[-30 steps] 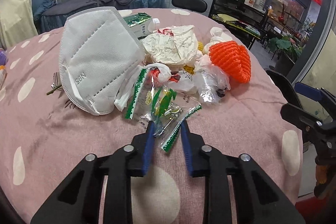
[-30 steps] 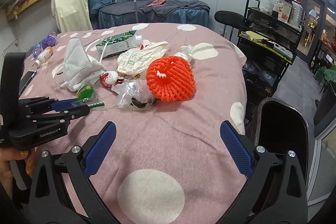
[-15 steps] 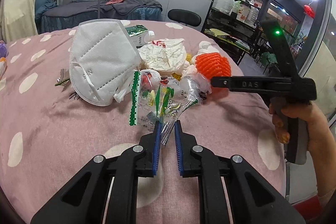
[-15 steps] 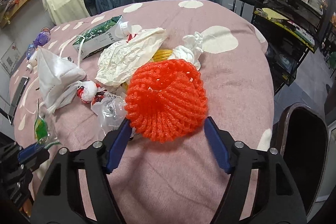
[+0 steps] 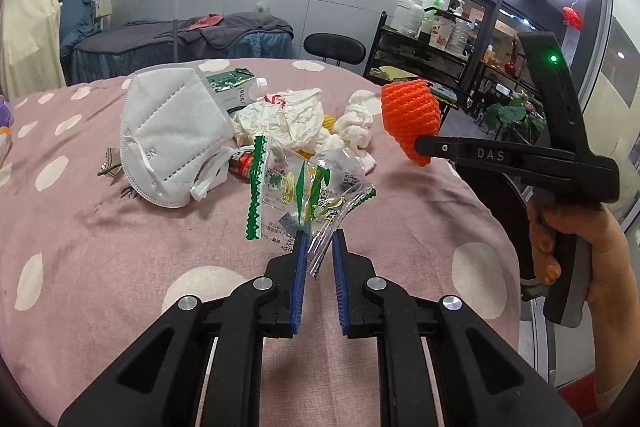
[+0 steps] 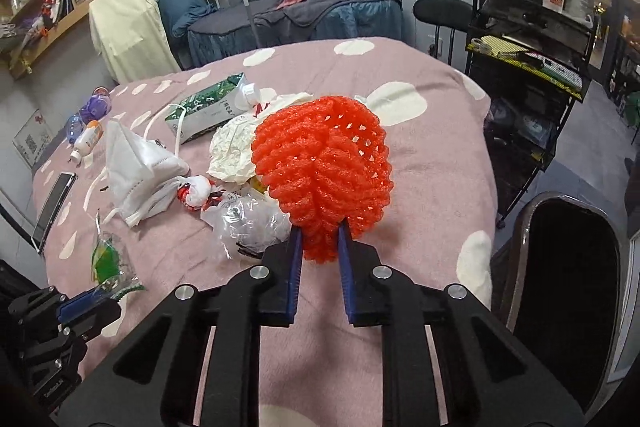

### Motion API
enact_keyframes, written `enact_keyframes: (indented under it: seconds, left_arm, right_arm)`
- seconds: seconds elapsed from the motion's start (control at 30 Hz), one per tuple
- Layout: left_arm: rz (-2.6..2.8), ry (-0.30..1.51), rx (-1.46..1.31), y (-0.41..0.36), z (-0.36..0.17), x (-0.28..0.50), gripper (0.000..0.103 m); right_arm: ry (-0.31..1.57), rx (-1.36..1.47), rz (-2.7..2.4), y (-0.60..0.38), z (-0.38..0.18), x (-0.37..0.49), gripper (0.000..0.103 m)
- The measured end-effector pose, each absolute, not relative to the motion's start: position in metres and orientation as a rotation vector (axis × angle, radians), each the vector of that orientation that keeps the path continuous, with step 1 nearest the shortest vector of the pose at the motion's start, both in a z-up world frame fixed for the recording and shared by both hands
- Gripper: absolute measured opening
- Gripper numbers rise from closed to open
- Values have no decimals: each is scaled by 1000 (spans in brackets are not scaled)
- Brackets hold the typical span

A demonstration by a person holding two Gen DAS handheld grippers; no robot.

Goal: Collect trash
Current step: 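Carry both items over the brown bin and open both tools to drop them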

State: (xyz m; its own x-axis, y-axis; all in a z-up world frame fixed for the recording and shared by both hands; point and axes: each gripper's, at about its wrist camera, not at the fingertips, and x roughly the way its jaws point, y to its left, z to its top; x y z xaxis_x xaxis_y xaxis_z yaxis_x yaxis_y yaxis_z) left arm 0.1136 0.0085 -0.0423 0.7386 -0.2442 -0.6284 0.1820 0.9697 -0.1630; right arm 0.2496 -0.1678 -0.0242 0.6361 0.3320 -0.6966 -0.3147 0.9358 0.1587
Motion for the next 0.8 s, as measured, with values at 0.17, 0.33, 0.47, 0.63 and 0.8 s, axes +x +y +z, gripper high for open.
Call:
enact_keyframes:
  seconds: [0.17, 0.33, 0.47, 0.63, 0.8]
  left_arm:
    - [-263, 678, -76, -8, -33, 111, 13]
    - [-327, 663, -53, -32, -25, 115, 13]
    - [-391, 637, -9, -58, -16, 119, 13]
    - [-498, 625, 28, -90, -11, 126, 13]
    - [-586, 653, 49, -121, -12, 138, 13]
  right_arm:
    - [742, 67, 329, -198, -14, 219, 18]
    - [701, 100, 226, -240, -8, 199, 18]
    - [702, 123, 115, -277, -13, 187, 18]
    - [772, 172, -25, -323, -41, 184, 18]
    - [845, 188, -106, -348, -73, 183, 18]
